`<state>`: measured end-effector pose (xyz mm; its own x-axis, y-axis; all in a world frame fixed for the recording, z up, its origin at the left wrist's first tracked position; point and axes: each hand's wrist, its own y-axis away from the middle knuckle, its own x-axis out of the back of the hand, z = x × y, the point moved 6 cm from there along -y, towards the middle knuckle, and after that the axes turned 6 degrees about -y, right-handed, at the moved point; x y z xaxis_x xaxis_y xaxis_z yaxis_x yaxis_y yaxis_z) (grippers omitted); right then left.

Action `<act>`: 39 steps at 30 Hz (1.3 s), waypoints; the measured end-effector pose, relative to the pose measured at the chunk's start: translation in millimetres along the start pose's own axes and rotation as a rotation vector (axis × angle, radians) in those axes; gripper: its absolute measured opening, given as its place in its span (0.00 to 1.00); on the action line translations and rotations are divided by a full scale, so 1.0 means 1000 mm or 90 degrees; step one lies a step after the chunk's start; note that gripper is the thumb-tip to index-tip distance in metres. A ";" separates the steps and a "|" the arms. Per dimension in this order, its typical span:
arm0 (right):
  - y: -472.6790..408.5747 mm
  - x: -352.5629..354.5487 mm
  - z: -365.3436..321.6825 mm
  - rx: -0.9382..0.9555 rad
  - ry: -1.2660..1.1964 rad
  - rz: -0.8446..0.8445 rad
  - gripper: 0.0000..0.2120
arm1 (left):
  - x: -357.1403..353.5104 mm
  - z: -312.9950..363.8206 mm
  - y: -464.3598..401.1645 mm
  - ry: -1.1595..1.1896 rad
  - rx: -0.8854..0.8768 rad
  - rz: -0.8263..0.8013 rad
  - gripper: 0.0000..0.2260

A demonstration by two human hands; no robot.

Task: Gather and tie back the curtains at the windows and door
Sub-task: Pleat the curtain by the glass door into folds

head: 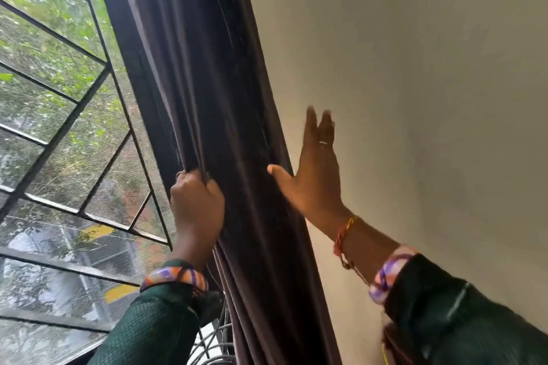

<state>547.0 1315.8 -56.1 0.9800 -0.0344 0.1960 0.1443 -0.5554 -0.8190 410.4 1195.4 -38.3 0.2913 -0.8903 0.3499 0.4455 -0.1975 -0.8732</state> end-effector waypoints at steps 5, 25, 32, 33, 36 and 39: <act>-0.001 -0.030 0.018 -0.112 -0.215 -0.247 0.38 | -0.008 0.023 0.007 0.032 -0.040 -0.004 0.09; 0.110 -0.087 -0.016 0.141 0.042 -0.395 0.35 | -0.004 0.005 0.012 0.156 -0.023 0.025 0.11; 0.057 -0.057 -0.008 -0.278 -0.491 -0.412 0.14 | 0.019 0.000 0.009 0.158 -0.090 0.053 0.20; 0.034 -0.047 -0.019 -0.293 -0.532 -0.333 0.12 | 0.019 0.008 0.008 0.082 -0.122 0.023 0.14; -0.032 -0.029 -0.061 -0.165 -0.484 -0.235 0.10 | 0.016 0.036 0.008 -0.146 -0.199 -0.061 0.11; -0.075 -0.025 -0.092 -0.064 -0.368 -0.236 0.19 | 0.010 0.068 0.009 -0.210 -0.347 -0.098 0.15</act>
<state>499.5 1282.0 50.2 0.7883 0.6052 0.1114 0.4972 -0.5198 -0.6947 474.4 1212.6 -19.6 0.5410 -0.6800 0.4950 0.0355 -0.5696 -0.8212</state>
